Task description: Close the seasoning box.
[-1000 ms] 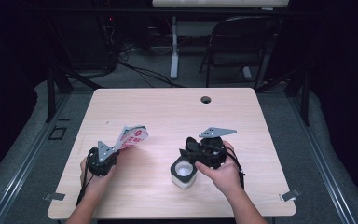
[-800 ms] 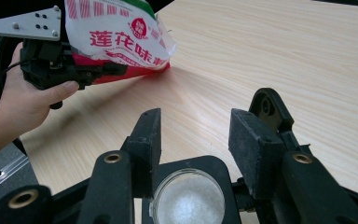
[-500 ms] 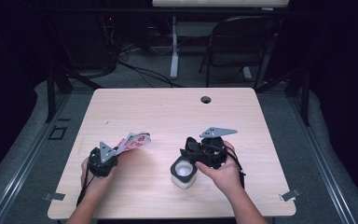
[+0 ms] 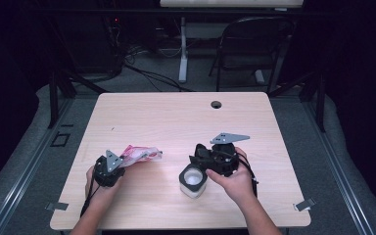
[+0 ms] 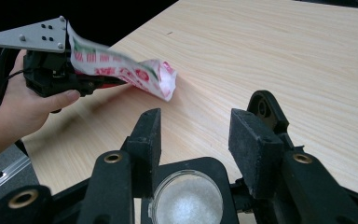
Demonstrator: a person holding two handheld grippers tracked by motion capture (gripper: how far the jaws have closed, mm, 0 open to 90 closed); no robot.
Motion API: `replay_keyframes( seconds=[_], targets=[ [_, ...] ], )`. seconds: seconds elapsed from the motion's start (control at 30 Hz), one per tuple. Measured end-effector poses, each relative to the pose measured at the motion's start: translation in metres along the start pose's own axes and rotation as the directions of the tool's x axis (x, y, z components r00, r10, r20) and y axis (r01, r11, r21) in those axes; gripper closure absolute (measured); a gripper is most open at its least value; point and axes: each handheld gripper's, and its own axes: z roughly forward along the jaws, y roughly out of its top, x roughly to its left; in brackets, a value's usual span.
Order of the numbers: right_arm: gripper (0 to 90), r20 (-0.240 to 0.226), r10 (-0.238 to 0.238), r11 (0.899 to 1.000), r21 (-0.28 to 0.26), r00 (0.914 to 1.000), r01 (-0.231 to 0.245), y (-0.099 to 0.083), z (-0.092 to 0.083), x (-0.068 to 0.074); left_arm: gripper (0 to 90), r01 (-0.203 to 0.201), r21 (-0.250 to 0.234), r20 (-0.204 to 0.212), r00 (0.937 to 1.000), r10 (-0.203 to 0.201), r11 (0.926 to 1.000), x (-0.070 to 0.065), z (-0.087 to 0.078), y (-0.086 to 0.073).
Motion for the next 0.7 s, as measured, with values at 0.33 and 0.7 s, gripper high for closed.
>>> replay_keyframes(
  seconds=[0.33, 0.7],
  targets=[
    [53.7, 0.0, 0.002, 1.0, -0.007, 1.0, -0.002, 0.002, -0.004, -0.002, 61.3, 0.022, 0.009, 0.04, 0.999, -0.022, 0.9997, -0.001, 0.0, -0.002],
    [51.6, -0.003, -0.011, 1.0, 0.01, 0.9999, 0.011, 0.004, -0.007, -0.006, 31.4, -0.061, 0.096, 0.126, 0.9908, 0.049, 0.9934, -0.022, 0.003, 0.002]
  ],
)
